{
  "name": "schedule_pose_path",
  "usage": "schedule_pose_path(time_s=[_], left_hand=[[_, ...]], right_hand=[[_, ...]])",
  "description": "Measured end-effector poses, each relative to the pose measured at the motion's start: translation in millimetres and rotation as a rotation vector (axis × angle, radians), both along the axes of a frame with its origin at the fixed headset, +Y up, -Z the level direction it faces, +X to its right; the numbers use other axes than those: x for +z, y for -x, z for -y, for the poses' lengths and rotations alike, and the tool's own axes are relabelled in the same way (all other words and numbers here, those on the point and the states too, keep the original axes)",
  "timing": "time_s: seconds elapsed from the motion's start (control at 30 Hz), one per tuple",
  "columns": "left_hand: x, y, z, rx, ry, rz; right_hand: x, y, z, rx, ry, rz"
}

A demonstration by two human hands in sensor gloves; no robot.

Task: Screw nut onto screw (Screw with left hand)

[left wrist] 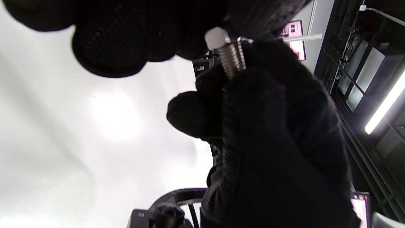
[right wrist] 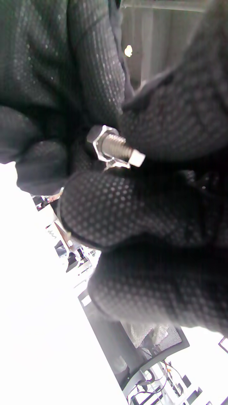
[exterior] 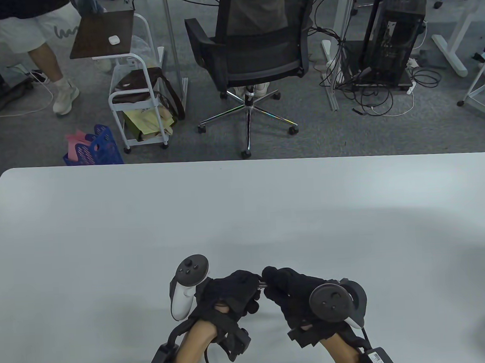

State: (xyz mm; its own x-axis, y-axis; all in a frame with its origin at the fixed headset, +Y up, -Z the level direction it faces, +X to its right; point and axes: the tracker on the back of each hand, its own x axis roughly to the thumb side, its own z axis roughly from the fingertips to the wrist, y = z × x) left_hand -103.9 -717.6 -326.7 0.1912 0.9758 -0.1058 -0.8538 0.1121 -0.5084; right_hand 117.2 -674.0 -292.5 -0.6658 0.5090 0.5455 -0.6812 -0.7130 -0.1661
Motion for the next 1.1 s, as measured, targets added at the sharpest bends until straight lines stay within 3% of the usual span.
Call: schedule_pose_path(time_s=[0.07,0.23,0.5,0.7,0.93,1.1], left_hand=[[0.5,0.2,0.3,0.025,0.020,0.035],[1.0,4.2,2.1,-0.002,0.007,-0.052],[0.0,-0.3,-0.1,0.019,0.010,0.029],[0.7,3.5,0.3,0.001,-0.014,-0.056],[0.3,1.0,-2.3,0.016,-0.005,0.014],[0.5,4.7,-0.3,0.001,-0.020,-0.059]], right_hand=[[0.1,-0.2,-0.3,-0.007,0.003,-0.003],[0.3,-0.5,-0.6,-0.026,0.002,-0.001],[0.0,-0.3,-0.2,-0.006,-0.001,-0.002],[0.2,-1.0,-1.0,-0.021,-0.007,0.001],[0.1,-0.7,-0.5,-0.019,-0.003,-0.002],[0.0,-1.6,-0.6,-0.031,-0.004,0.001]])
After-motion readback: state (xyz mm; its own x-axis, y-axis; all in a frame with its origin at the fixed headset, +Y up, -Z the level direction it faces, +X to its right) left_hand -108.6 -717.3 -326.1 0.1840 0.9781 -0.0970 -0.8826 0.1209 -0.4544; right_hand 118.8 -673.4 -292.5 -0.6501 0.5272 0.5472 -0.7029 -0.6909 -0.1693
